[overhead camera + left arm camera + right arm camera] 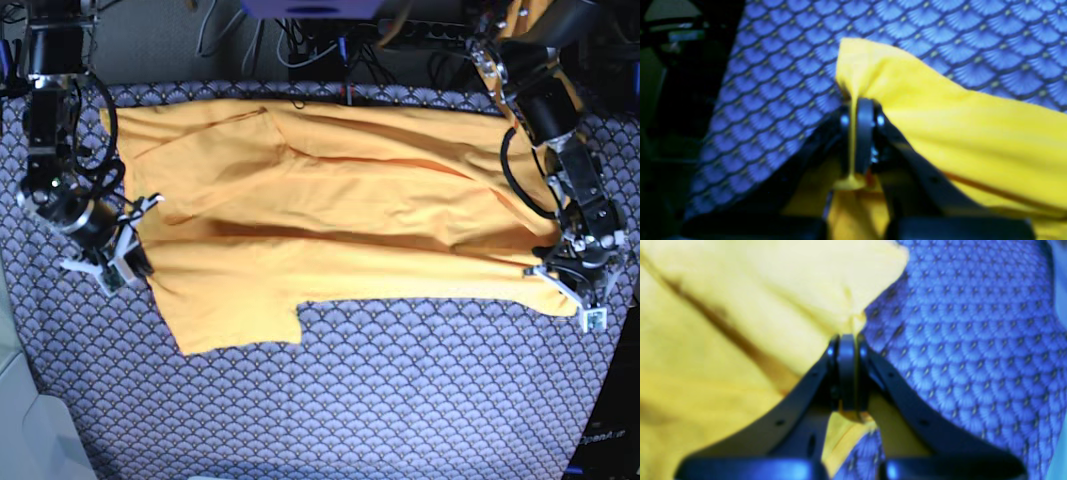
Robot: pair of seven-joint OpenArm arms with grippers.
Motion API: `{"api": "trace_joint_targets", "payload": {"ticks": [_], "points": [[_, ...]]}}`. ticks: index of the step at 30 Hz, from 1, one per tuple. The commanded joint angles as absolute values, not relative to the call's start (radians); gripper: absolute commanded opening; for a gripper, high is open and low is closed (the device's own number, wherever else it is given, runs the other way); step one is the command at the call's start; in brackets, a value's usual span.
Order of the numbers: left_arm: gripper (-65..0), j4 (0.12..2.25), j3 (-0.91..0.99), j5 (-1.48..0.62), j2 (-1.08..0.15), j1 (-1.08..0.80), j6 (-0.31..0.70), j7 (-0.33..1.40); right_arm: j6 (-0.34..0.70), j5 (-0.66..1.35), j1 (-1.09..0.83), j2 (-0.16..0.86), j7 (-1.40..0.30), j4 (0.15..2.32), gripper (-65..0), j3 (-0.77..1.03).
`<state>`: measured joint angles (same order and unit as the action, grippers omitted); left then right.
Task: Fold the T-shirt properly
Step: 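Carry the hem over the shirt toward the collar with both grippers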
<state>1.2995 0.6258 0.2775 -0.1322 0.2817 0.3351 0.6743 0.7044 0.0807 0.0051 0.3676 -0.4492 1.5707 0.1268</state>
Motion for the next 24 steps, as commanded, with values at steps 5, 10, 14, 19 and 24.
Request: {"api": "trace_joint_targets", "payload": {"ticks": [5,10,14,19,24], "points": [[-65.0,1.392,0.625,0.242,-0.151,0.252,0.328,0.682,0.698,0.093,-0.077,0.378,-0.430,1.684,-65.0,0.228],[-65.0,1.458,0.625,0.114,-0.188,0.171,0.328,0.728,0.698,0.084,-0.159,0.305,-0.430,1.771,-65.0,0.337],[-65.0,1.508,0.625,0.044,-0.197,0.107,0.328,0.760,0.698,0.088,-0.222,0.282,-0.430,1.811,-65.0,0.389],[-65.0,1.566,0.625,0.036,-0.197,0.030,0.328,0.760,0.698,0.091,-0.295,0.269,-0.420,1.813,-65.0,0.390],[-65.0,1.610,0.625,0.036,-0.191,-0.027,0.328,0.766,0.698,0.091,-0.348,0.257,-0.418,1.813,-65.0,0.390]]}}
